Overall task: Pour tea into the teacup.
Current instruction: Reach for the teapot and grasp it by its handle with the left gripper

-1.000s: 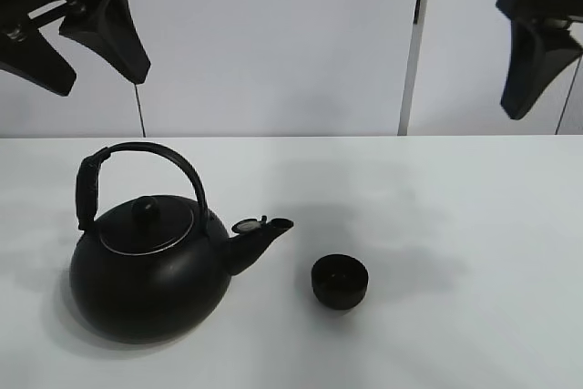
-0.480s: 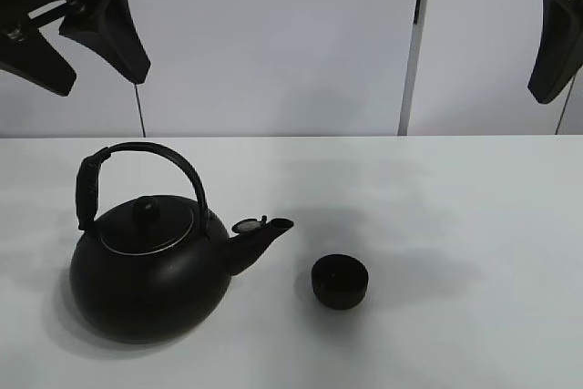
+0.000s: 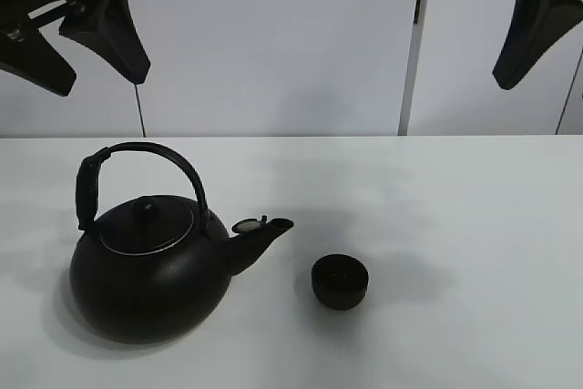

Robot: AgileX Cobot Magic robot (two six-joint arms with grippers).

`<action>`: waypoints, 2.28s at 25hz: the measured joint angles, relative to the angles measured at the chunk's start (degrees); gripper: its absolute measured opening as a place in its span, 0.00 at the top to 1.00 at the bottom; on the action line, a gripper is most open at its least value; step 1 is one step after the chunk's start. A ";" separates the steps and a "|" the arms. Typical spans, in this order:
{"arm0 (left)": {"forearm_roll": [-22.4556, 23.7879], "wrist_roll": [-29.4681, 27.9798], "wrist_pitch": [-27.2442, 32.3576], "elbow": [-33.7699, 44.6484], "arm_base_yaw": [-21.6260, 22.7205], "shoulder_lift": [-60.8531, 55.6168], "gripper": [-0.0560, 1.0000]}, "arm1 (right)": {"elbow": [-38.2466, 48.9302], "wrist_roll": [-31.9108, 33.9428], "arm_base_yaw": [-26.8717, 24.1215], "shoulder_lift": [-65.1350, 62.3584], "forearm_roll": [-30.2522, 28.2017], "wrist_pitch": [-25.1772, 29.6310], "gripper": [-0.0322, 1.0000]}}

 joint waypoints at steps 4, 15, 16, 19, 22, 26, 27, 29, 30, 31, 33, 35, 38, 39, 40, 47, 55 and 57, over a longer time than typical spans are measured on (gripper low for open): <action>0.00 0.00 0.00 0.00 0.00 0.00 0.47 | 0.00 -0.11 0.00 0.00 2.40 -0.10 0.45; 0.00 0.50 -2.95 0.00 0.00 0.00 0.47 | 0.00 -0.29 0.00 0.00 2.57 -0.21 0.45; 0.00 0.57 -2.96 0.00 0.00 0.00 0.47 | 0.00 -0.49 0.00 0.00 2.57 -0.28 0.45; 0.00 0.63 -3.53 0.00 0.00 0.00 0.47 | 0.00 -0.66 0.00 0.00 2.57 -0.56 0.45; 0.00 1.18 -4.44 0.00 0.00 0.00 0.47 | 0.00 -0.68 0.00 0.00 2.57 -1.48 0.45; 0.00 4.89 -12.48 3.00 -0.54 -3.24 0.47 | 0.00 -0.73 0.00 0.00 2.57 -1.79 0.45; -0.06 6.18 -15.86 4.28 -0.85 -5.12 0.47 | 0.00 -0.79 0.00 0.00 2.57 -1.85 0.45; -0.12 8.01 -21.71 7.58 -1.30 -9.47 0.47 | 0.00 -0.83 0.00 0.00 2.50 -2.04 0.45; -0.25 8.79 -23.94 8.99 -1.42 -11.31 0.47 | 0.00 -0.83 0.00 0.00 2.50 -2.03 0.45; -0.25 9.76 -26.49 10.66 -1.47 -13.51 0.47 | 0.00 -0.83 0.00 0.00 2.50 -2.11 0.45; -0.25 10.61 -29.55 14.07 -1.47 -17.36 0.47 | 0.00 -0.83 0.00 0.00 2.50 -2.32 0.45; -0.25 10.99 -32.65 17.60 -1.47 -20.20 0.47 | 0.00 -0.83 0.00 0.00 2.50 -2.49 0.45; -0.25 11.16 -38.40 24.31 -1.47 -22.76 0.47 | 0.00 -0.83 0.00 0.00 2.50 -2.49 0.45; -0.25 11.16 -40.99 26.88 -1.47 -23.25 0.47 | 0.00 -0.83 0.00 0.00 2.50 -2.49 0.45; -0.26 11.16 -43.11 29.40 -1.47 -23.37 0.47 | 0.00 -0.85 0.00 0.00 2.50 -2.49 0.45; -0.03 10.37 -61.27 42.38 -1.47 -23.41 0.47 | 0.00 -1.09 0.00 0.00 2.50 -2.49 0.45; 10.44 1.97 -70.20 50.16 -1.47 -23.71 0.47 | 0.00 -1.15 0.00 0.00 2.50 -2.49 0.45; 11.50 1.24 -70.76 50.81 -1.47 -23.71 0.47 | 0.00 -1.15 0.00 0.00 2.50 -2.54 0.45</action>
